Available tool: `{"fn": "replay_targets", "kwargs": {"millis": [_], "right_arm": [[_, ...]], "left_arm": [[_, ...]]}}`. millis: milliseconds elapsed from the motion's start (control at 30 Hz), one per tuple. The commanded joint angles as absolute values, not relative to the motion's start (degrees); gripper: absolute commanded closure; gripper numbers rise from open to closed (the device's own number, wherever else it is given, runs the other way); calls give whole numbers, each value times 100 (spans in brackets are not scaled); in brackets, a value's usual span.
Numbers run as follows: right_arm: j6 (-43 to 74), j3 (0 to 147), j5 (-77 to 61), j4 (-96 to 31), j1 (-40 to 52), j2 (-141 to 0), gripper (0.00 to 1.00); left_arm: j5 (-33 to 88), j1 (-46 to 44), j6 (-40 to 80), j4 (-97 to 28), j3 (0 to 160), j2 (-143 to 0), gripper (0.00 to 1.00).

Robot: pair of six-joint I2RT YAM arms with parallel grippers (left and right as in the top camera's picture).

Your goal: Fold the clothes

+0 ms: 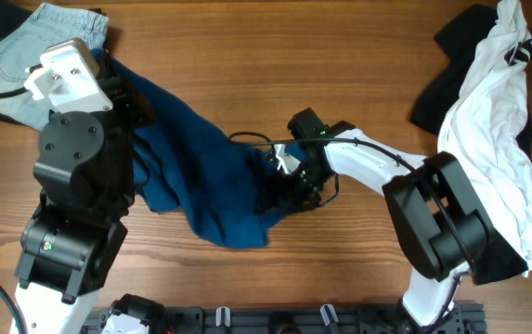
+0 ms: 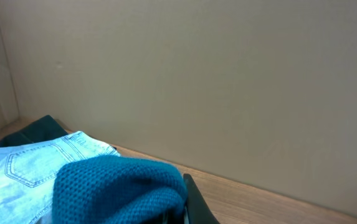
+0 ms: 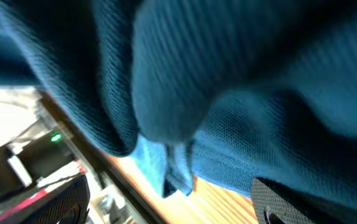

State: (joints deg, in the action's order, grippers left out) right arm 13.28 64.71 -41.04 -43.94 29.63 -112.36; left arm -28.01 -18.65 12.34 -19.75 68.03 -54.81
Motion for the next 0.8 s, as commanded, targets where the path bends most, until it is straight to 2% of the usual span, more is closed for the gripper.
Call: {"fn": "replay_targets", "kwargs": {"millis": [0, 67, 133, 267, 300, 367, 467, 533, 667, 767], "right_arm": [[1734, 6224, -871, -4357, 2845, -11657, 12], [2123, 6224, -436, -4375, 2845, -11657, 10], [1752, 6233, -545, -4285, 2845, -11657, 13], [1197, 6296, -834, -4294, 2856, -11657, 39], [1212, 6305, -642, -4311, 2856, -11657, 40], [1415, 6313, -10, -4379, 2856, -11657, 26], [1682, 6313, 672, -4488, 2853, -11657, 21], [1651, 6316, 775, -4512, 2853, -11657, 18], [602, 6316, -784, -4442, 2856, -11644, 19], [534, 6316, -1063, -4482, 2893, -11618, 20]], "left_arm": [[-2751, -1890, 1282, -1911, 6901, -5481, 96], [-2751, -1890, 1282, -1911, 6901, -5524, 96], [-2751, -1890, 1282, -1914, 6901, -5566, 96], [-2751, -1890, 1282, -1911, 6901, -5651, 96], [-2751, -1890, 1282, -1911, 6901, -5677, 96], [-2751, -1890, 1282, -1909, 6901, -5721, 96], [-2751, -1890, 1282, -1894, 6901, -5767, 96], [-2749, -1890, 1284, -1855, 6901, -5778, 96], [-2749, -1890, 1284, -1785, 6901, -5782, 96], [-2746, -1890, 1284, -1782, 6901, -5782, 96]]}}
